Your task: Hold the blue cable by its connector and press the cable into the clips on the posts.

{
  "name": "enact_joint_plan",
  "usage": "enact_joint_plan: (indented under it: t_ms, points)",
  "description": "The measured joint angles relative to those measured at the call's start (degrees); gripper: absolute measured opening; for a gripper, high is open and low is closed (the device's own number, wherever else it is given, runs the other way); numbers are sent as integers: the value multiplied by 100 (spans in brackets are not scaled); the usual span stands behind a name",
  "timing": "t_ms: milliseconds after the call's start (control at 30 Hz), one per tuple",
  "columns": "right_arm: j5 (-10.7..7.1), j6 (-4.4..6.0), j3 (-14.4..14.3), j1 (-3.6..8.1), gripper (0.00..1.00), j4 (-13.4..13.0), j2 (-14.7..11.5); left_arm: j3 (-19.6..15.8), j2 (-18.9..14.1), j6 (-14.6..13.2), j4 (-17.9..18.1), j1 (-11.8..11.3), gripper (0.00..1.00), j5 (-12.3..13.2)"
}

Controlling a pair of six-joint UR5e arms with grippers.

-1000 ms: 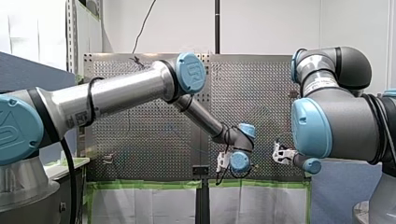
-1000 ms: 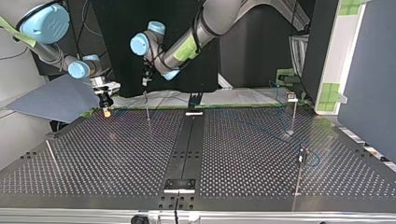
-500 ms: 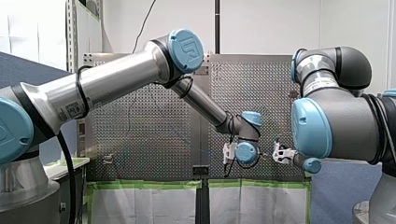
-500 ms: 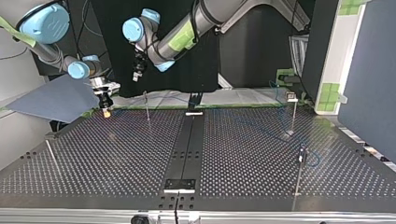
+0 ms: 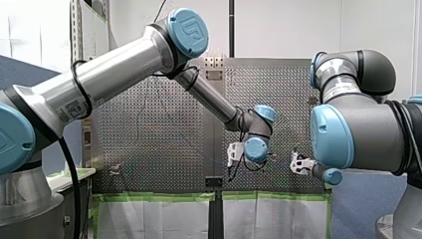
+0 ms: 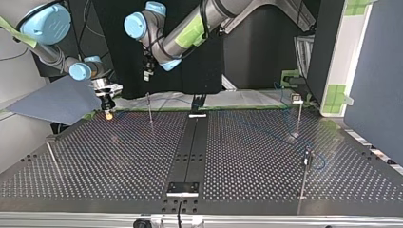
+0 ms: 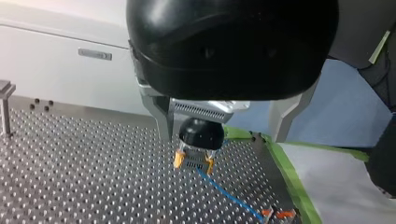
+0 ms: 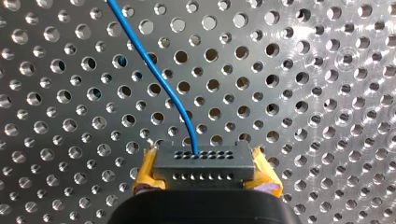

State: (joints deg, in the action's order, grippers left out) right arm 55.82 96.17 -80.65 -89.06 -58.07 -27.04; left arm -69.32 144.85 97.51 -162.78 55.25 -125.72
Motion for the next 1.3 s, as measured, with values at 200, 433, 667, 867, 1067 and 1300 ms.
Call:
enact_joint_plan:
  t_ms: [200, 433, 667, 867, 1067, 1300]
  points:
    - [0, -1, 0, 1, 0, 9, 0, -277, -276, 155, -278, -50, 100, -2]
    - [0, -8, 0, -9, 0, 23, 0, -616, -616, 385, -617, -63, 100, -73]
    - [0, -9, 0, -18, 0, 31, 0, -951, -952, 432, -952, -66, 100, -81]
    - [0, -9, 0, -19, 0, 32, 0, -1245, -1244, 445, -1070, -61, 100, -94]
    - [0, -6, 0, -17, 0, 32, 0, -1553, -1552, 554, -1014, -60, 100, -101]
    - [0, -9, 0, -22, 0, 32, 0, -1888, -1887, 853, -723, -88, 100, -104]
